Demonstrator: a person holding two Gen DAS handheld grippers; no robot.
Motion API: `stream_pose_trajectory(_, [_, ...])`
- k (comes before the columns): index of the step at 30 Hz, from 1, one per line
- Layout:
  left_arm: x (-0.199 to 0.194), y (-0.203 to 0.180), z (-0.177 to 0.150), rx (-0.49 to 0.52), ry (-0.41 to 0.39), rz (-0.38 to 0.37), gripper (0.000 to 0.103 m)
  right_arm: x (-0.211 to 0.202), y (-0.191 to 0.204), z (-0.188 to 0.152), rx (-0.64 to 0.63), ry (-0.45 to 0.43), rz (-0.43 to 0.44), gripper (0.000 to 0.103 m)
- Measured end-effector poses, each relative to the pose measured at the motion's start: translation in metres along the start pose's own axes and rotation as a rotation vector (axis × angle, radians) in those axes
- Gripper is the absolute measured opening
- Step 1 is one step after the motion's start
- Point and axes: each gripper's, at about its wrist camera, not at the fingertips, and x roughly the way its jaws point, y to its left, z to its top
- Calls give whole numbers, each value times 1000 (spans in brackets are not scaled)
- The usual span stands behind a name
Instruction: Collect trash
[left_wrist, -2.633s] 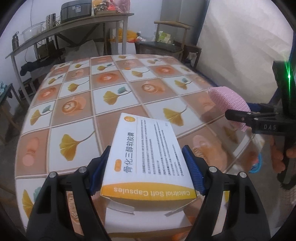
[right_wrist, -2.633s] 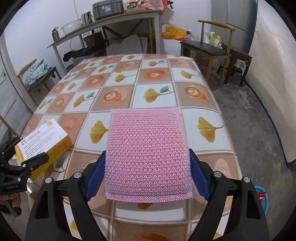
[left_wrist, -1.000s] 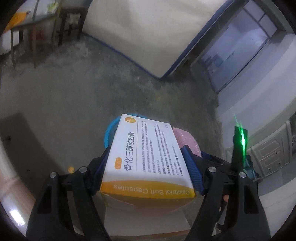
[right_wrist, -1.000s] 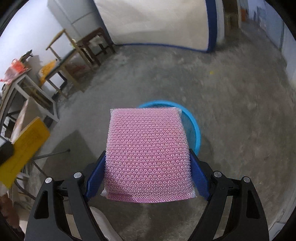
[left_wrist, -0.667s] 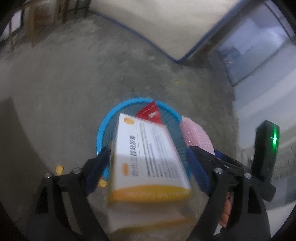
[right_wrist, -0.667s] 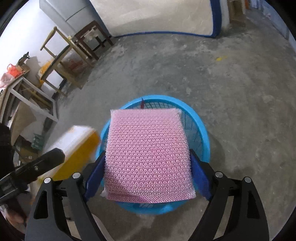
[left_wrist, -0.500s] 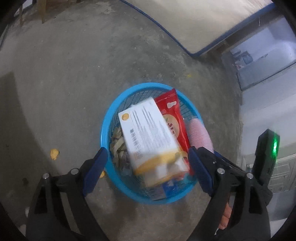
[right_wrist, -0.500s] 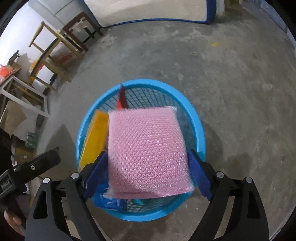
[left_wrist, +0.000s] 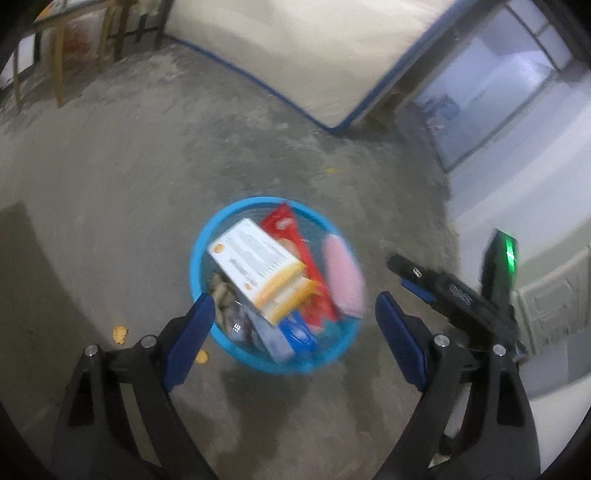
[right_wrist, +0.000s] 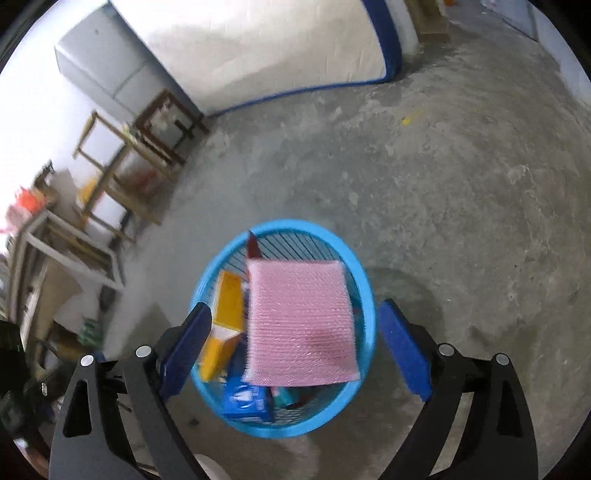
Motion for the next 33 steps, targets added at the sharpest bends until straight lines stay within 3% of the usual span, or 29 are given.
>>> stream_pose_trajectory(5, [-77, -37, -34, 130, -46, -86, 85, -71, 47, -26, -92, -104, 40, 89])
stream_pose_trajectory(10, [-171, -37, -78, 208, -142, -16, 90, -136, 130, -83, -321, -237, 3, 96])
stream_pose_trajectory(14, [-242, -15, -115, 201, -267, 201, 92, -161, 211, -138, -531, -323, -15, 97])
stream_pose_trajectory(17, [-289, 2, -142, 177, -339, 372, 93, -171, 265, -175, -634, -336, 31, 97])
stream_pose_trajectory(21, [-340, 26, -177, 59, -461, 563, 95, -183, 318, -225, -736, -325, 101, 97])
stream_pose_trajectory(25, [-364, 43, -209, -88, -526, 716, 95, -187, 349, -261, -777, -292, 50, 97])
stream_pose_trajectory(33, [-380, 68, -242, -248, -516, 819, 95, -207, 376, -304, -853, -335, -134, 97])
